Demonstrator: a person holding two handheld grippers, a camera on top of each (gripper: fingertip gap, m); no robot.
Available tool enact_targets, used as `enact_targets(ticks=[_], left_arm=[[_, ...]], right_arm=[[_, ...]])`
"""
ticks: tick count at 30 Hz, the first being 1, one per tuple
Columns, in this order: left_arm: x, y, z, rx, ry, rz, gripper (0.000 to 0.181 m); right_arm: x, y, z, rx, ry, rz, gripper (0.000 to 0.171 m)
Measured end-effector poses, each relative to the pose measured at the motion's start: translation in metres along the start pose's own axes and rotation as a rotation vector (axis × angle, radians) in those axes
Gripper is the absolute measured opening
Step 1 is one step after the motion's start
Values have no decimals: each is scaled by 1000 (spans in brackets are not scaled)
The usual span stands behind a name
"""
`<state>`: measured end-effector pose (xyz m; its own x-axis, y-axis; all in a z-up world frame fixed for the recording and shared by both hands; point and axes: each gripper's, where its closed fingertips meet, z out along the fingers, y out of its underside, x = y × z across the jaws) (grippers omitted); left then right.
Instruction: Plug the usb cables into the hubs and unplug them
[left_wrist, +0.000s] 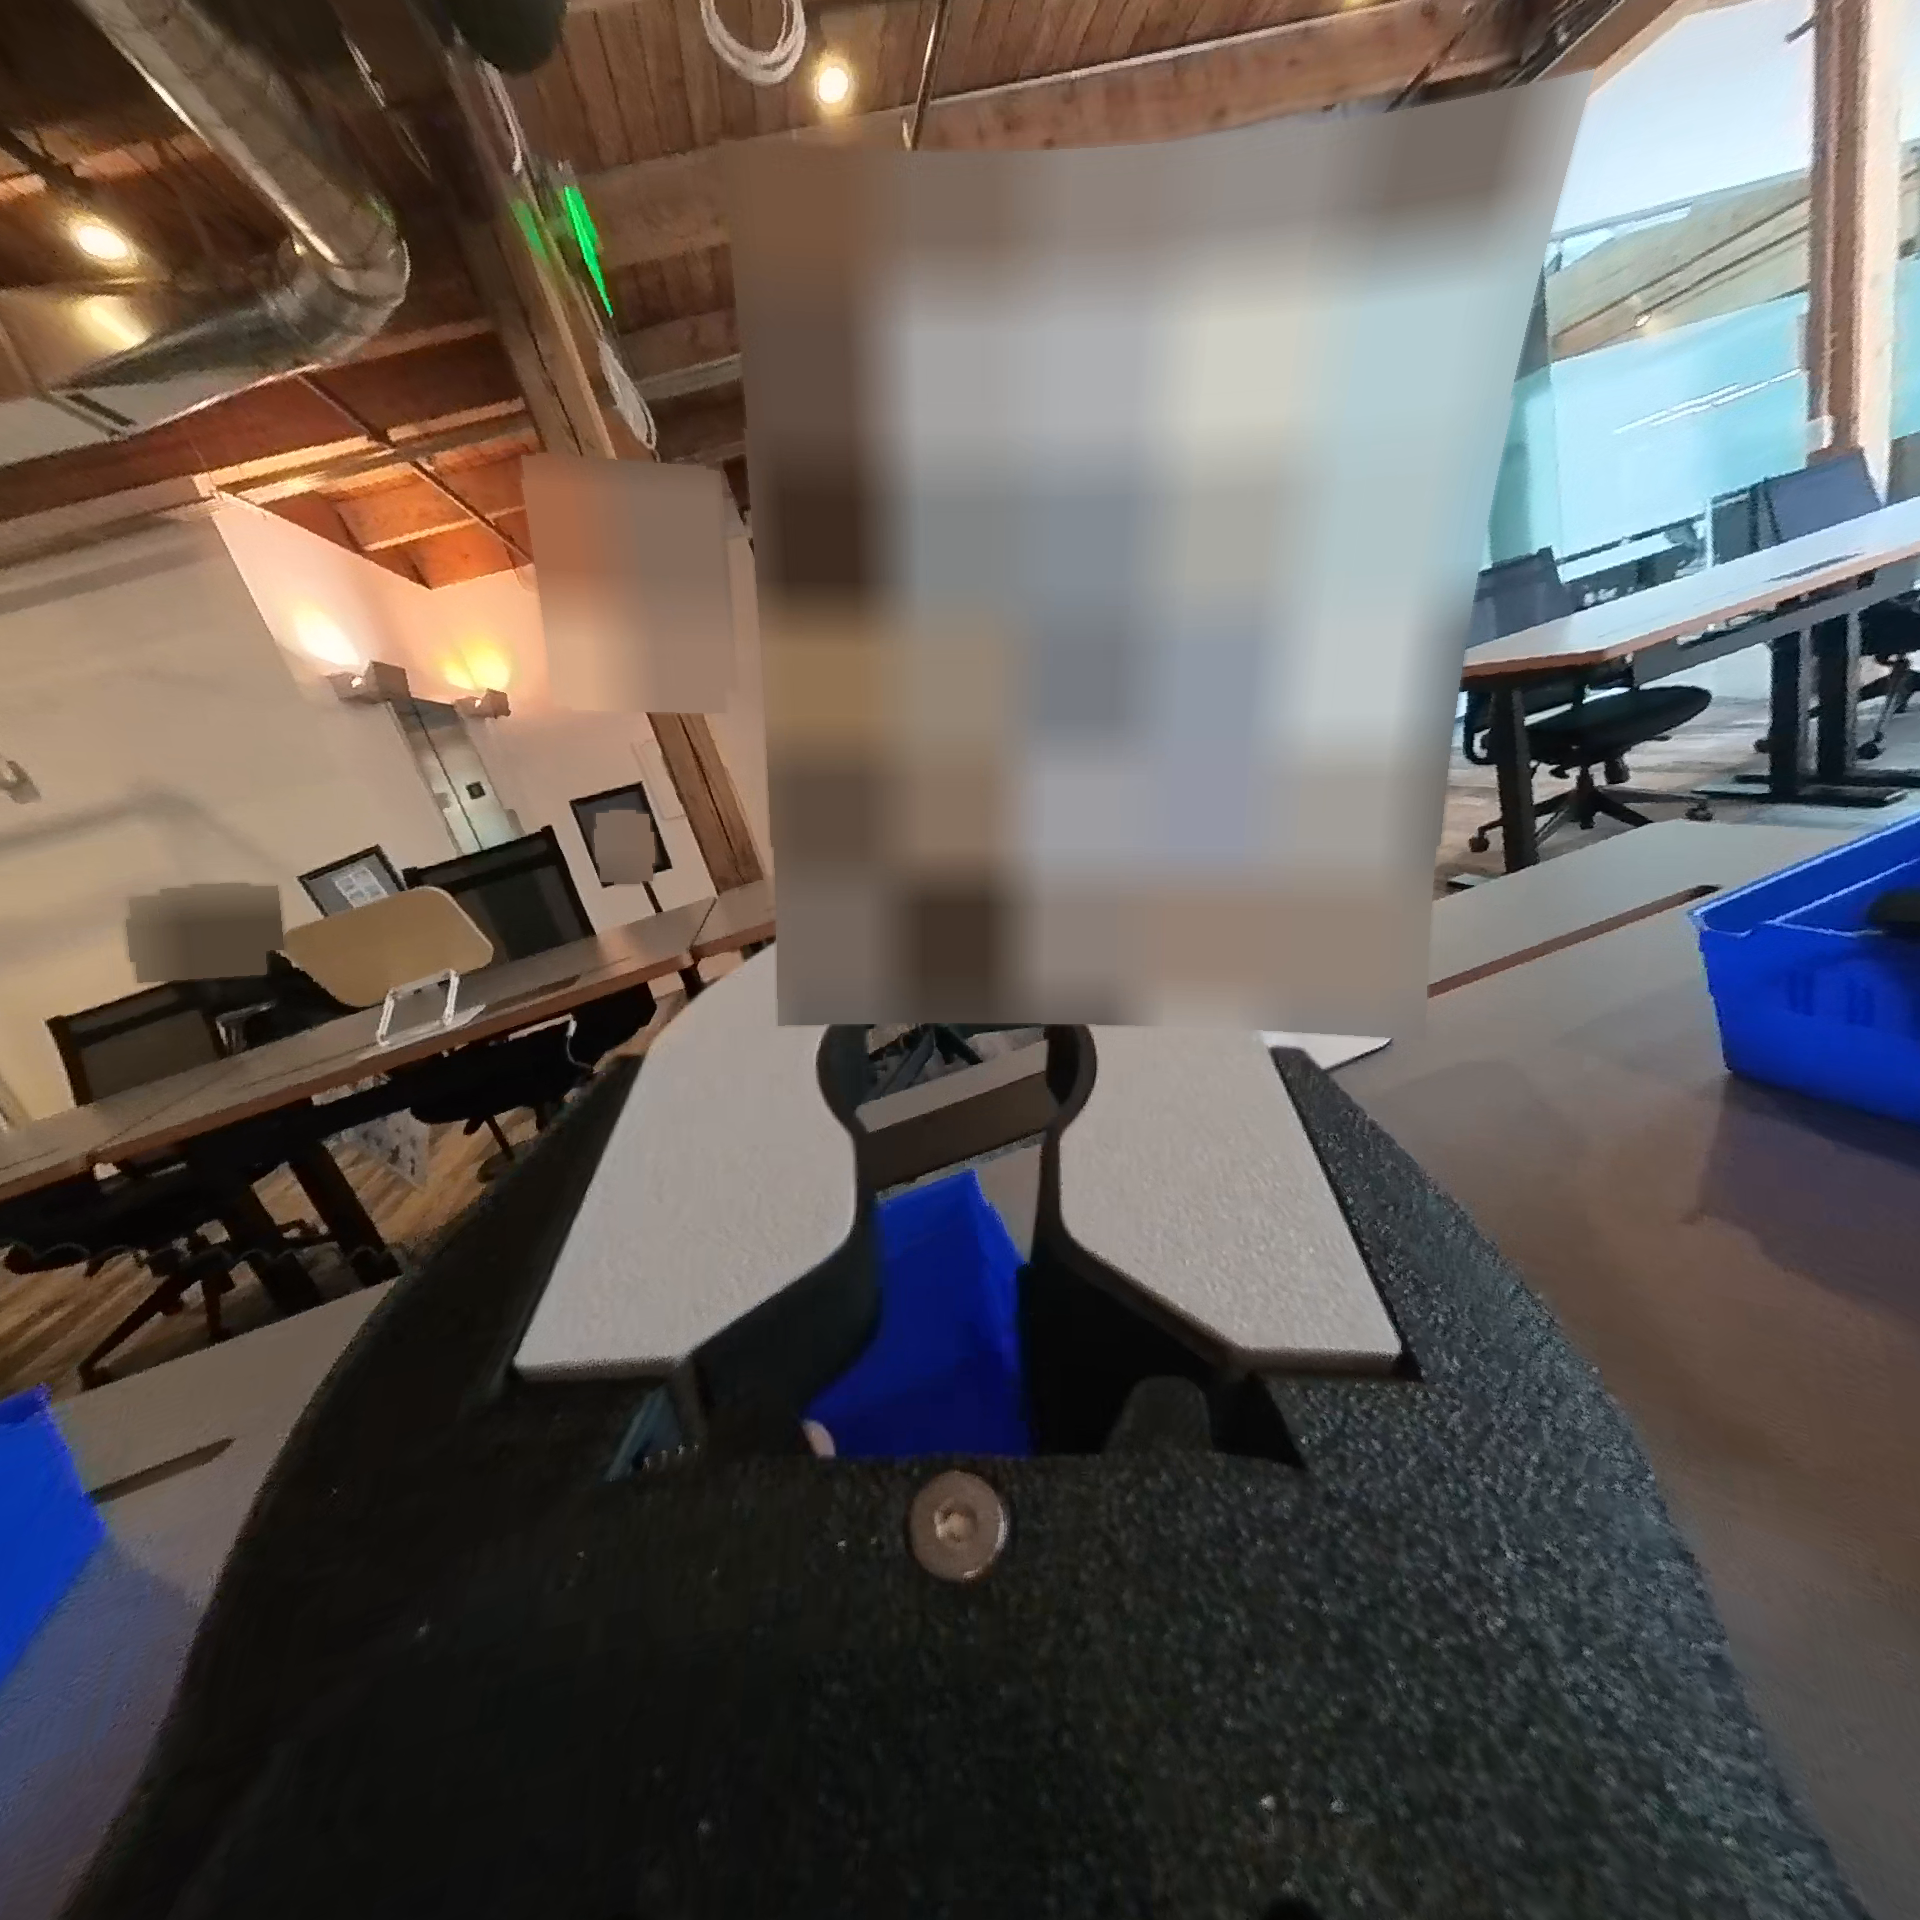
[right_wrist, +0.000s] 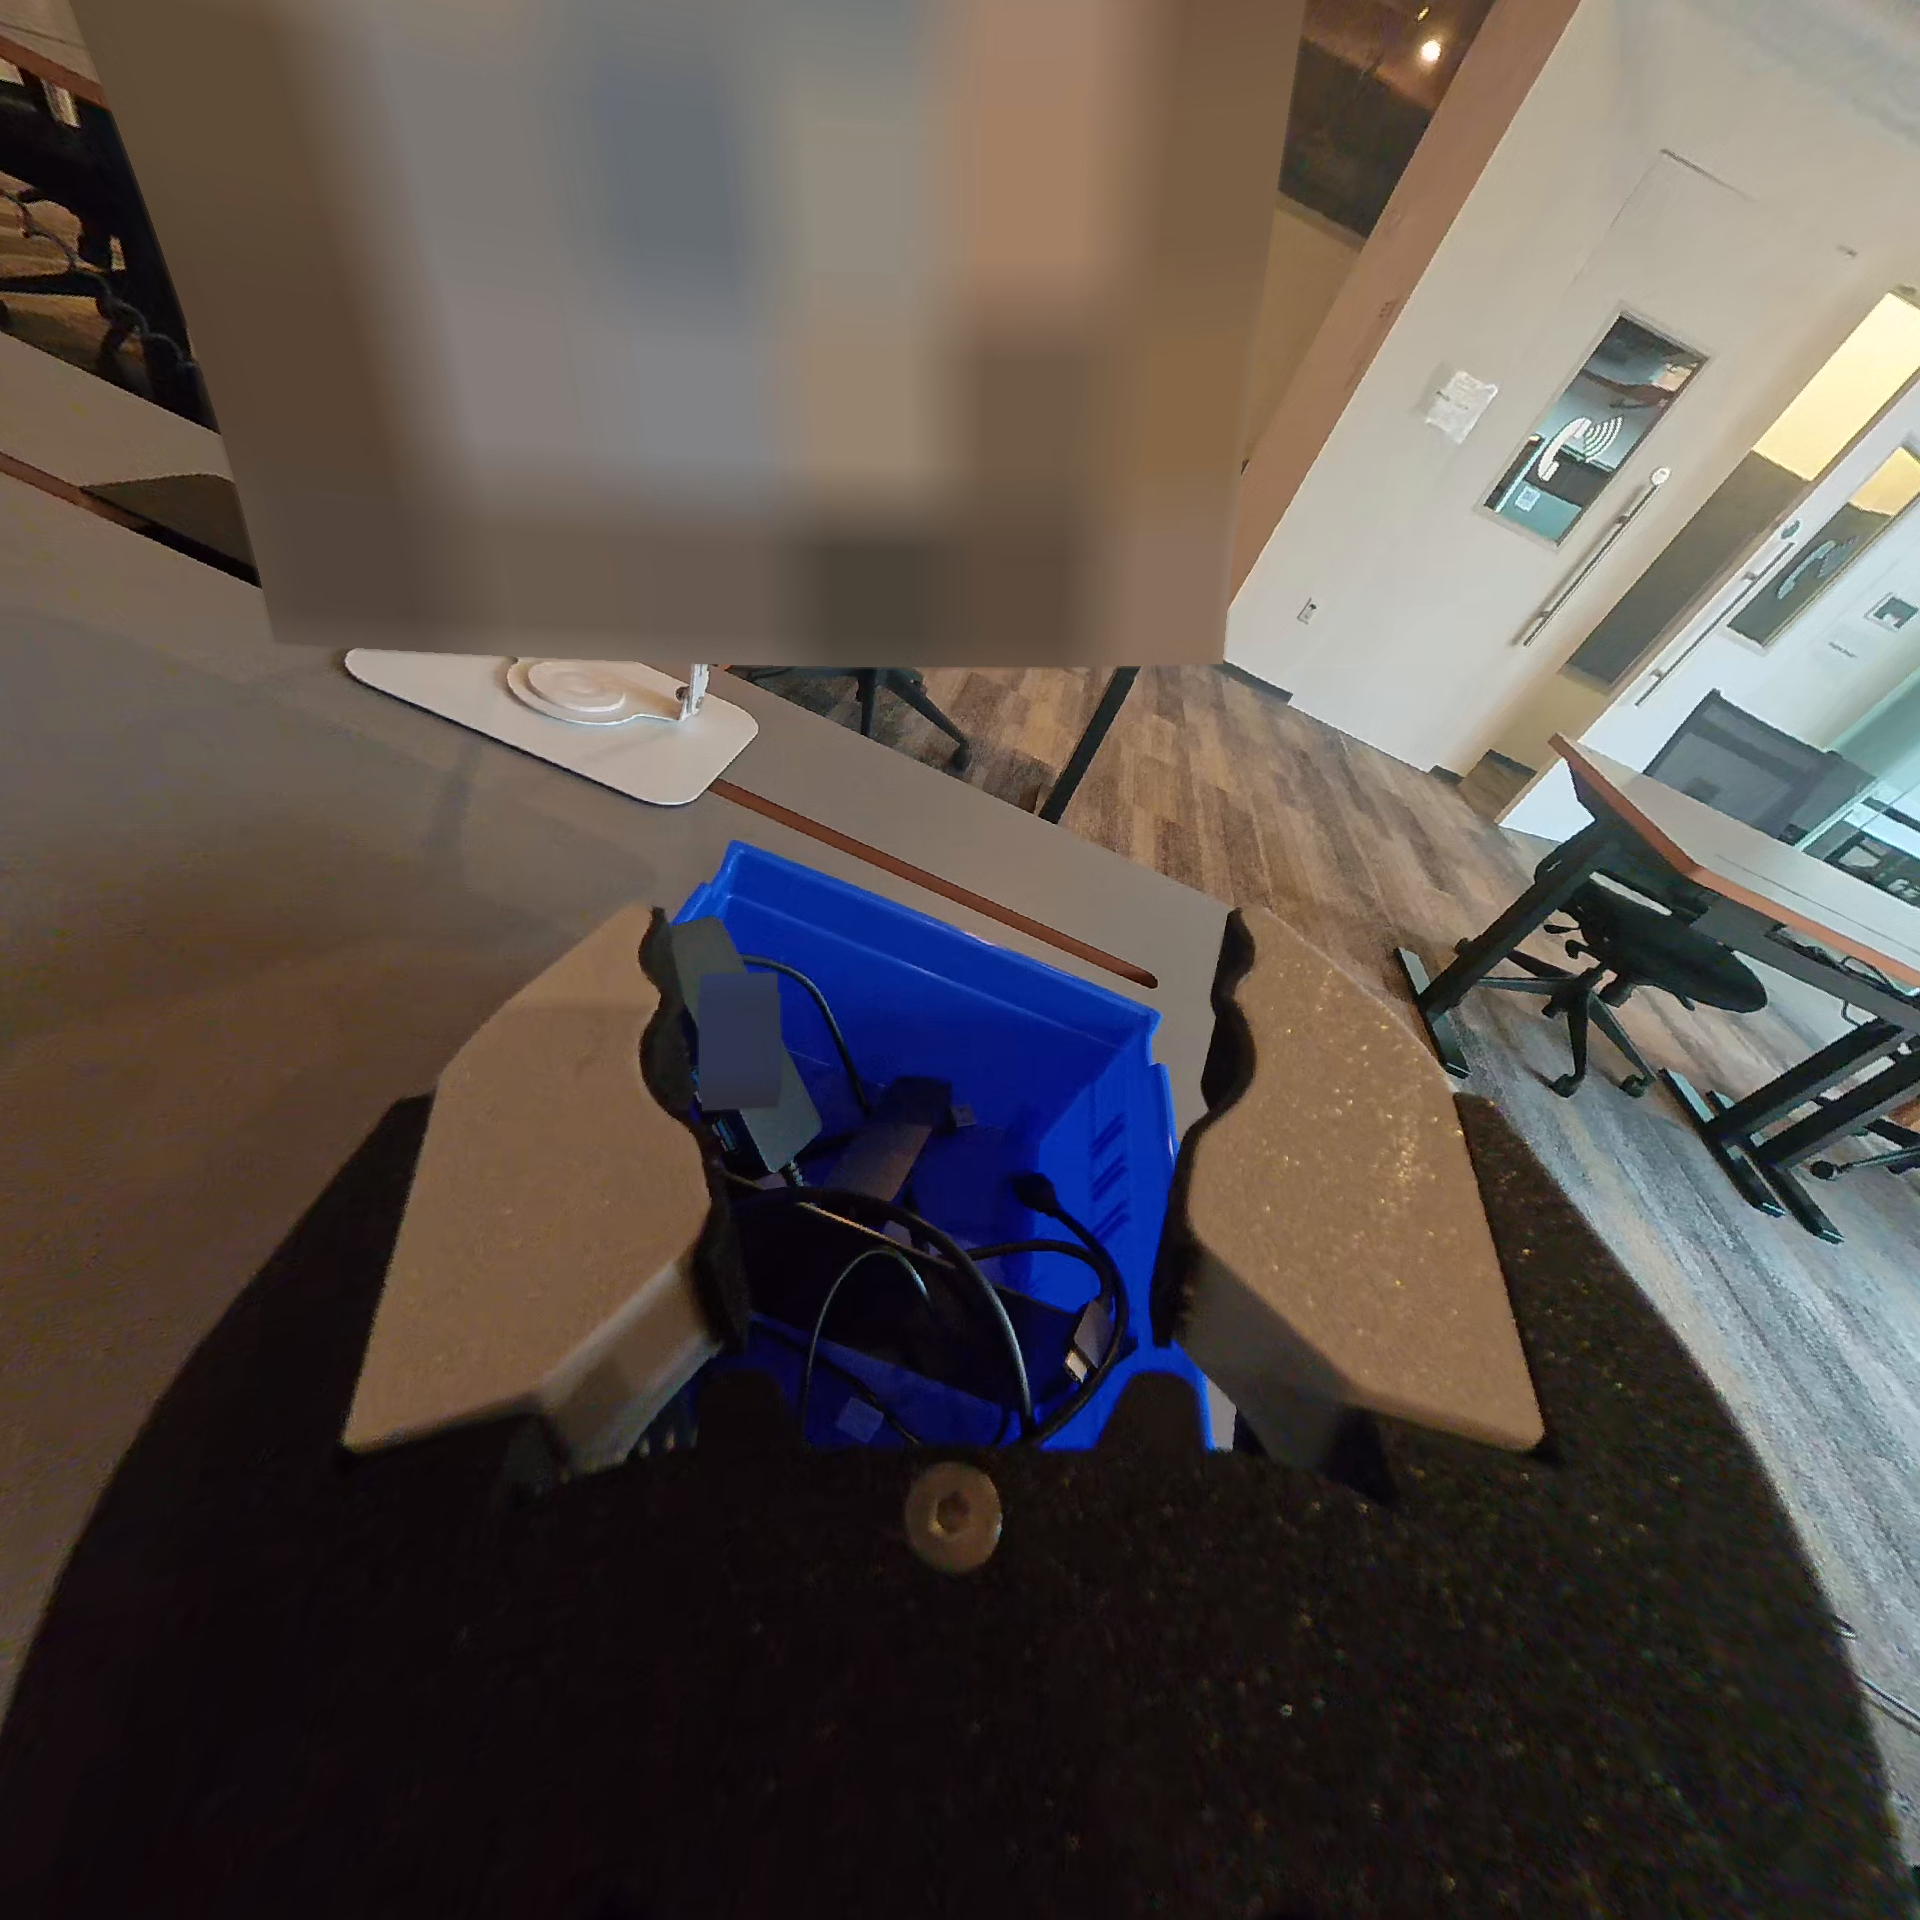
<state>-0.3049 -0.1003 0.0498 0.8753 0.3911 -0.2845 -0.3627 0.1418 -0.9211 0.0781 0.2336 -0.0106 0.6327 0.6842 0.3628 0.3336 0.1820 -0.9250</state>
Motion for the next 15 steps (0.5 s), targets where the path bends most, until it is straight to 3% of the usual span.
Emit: enact_targets(ticks=[15], left_arm=[[3,-4,-2,2,3,14,30]], right_arm=[[2,1,0,1,0,1,98]])
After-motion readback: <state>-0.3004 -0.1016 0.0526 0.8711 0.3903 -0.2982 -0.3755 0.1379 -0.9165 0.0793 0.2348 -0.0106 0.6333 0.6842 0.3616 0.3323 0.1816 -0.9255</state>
